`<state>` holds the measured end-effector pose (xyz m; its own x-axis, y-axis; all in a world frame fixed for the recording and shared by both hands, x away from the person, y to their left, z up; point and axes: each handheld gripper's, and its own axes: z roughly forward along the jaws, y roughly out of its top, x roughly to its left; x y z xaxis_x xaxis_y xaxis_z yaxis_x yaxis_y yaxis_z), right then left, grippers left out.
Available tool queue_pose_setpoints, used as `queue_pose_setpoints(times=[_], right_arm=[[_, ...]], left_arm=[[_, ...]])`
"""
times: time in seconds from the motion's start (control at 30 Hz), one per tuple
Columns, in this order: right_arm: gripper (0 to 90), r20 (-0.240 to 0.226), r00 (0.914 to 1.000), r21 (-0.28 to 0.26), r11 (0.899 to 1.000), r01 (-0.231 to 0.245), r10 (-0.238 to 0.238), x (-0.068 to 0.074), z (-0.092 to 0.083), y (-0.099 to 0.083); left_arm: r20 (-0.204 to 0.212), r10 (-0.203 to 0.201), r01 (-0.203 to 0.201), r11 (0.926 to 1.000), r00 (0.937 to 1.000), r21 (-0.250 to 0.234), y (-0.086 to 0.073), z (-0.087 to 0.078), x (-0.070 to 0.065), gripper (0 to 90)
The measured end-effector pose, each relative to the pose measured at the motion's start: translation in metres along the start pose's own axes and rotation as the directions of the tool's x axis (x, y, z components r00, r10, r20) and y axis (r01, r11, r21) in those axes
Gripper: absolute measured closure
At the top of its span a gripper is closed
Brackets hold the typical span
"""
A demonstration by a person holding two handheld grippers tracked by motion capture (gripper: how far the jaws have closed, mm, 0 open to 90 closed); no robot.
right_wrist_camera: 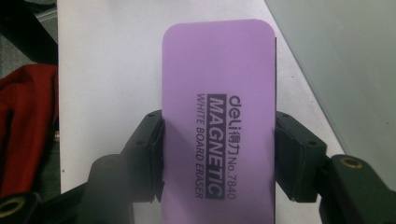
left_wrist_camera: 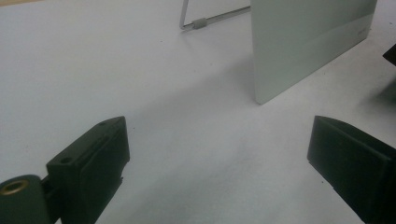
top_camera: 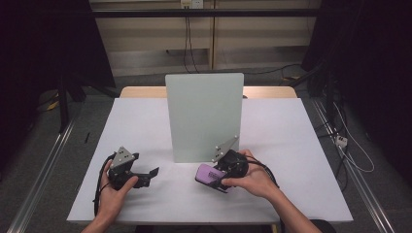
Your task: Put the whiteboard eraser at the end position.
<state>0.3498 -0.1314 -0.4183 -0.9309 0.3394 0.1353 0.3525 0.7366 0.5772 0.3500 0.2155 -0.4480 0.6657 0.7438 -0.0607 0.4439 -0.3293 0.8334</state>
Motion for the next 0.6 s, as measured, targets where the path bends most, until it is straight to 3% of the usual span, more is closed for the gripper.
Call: queue_pose_setpoints(times=[0.27, 0.6], right_arm=[[41.6, -0.013, 0.9999, 0.038, 0.999, -0.01, 0.011, -0.003, 0.013, 0.0], [41.5, -0.016, 0.9998, 0.055, 0.998, 0.015, -0.014, -0.001, 0.023, 0.001]], left_arm=[[0.002, 0.01, -0.01, 0.9999, 0.9999, 0.005, 0.0, 0.002, -0.001, 5.6], [0.0, 0.007, -0.007, 1.0, 1.0, 0.002, -0.001, -0.001, 0.0, 5.6]])
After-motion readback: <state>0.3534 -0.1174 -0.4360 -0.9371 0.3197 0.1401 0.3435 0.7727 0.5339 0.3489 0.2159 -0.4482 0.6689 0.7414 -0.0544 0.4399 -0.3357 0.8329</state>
